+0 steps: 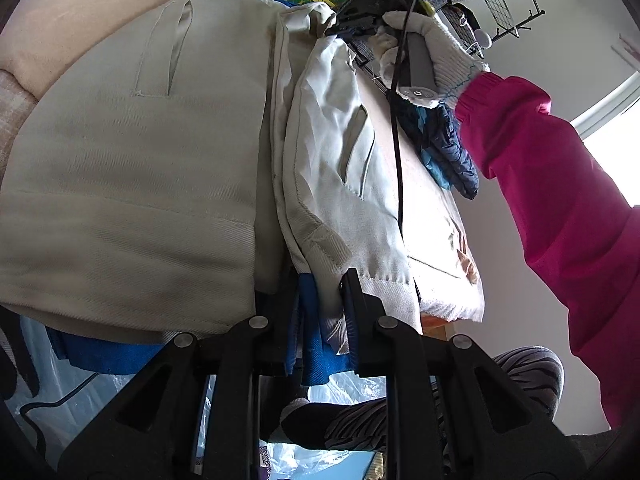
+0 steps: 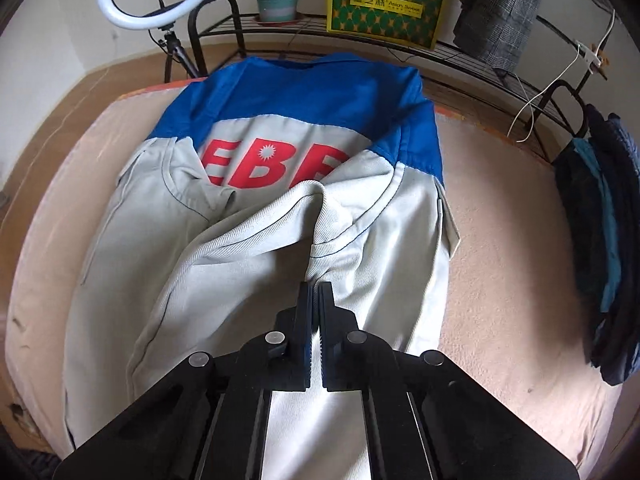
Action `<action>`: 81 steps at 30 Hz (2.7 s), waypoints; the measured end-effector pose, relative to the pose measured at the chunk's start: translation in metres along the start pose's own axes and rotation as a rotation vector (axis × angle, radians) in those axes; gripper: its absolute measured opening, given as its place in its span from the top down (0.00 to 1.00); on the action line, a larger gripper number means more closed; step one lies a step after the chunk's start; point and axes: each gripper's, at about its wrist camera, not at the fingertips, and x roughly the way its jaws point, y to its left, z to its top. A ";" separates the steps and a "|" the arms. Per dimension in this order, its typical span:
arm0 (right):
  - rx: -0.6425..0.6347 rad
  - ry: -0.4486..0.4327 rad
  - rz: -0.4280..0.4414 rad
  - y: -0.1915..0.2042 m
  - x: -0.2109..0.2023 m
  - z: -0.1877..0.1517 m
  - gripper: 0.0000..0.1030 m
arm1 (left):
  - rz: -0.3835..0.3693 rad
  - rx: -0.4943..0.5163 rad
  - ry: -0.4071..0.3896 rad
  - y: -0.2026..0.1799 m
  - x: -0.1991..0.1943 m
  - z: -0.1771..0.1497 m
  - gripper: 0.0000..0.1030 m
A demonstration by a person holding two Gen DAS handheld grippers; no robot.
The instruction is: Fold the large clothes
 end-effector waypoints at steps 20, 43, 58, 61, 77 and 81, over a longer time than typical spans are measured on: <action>-0.027 -0.136 0.273 0.018 -0.024 0.004 0.99 | 0.002 0.030 0.005 -0.005 0.000 0.001 0.68; -0.026 -0.217 0.341 -0.039 -0.185 -0.186 0.97 | 0.098 0.342 -0.048 -0.043 -0.061 0.043 0.67; -0.056 -0.155 0.203 -0.007 -0.074 -0.030 0.60 | 0.191 0.470 0.295 -0.027 0.048 0.072 0.67; -0.035 -0.112 0.197 0.002 -0.035 -0.007 0.60 | 0.188 0.458 0.310 -0.020 0.052 0.069 0.67; 0.097 -0.068 0.196 0.001 0.045 0.029 0.92 | 0.184 0.436 0.308 -0.015 0.057 0.069 0.67; 0.069 -0.053 0.153 0.012 0.067 0.020 0.91 | 0.178 0.432 0.304 -0.014 0.055 0.068 0.67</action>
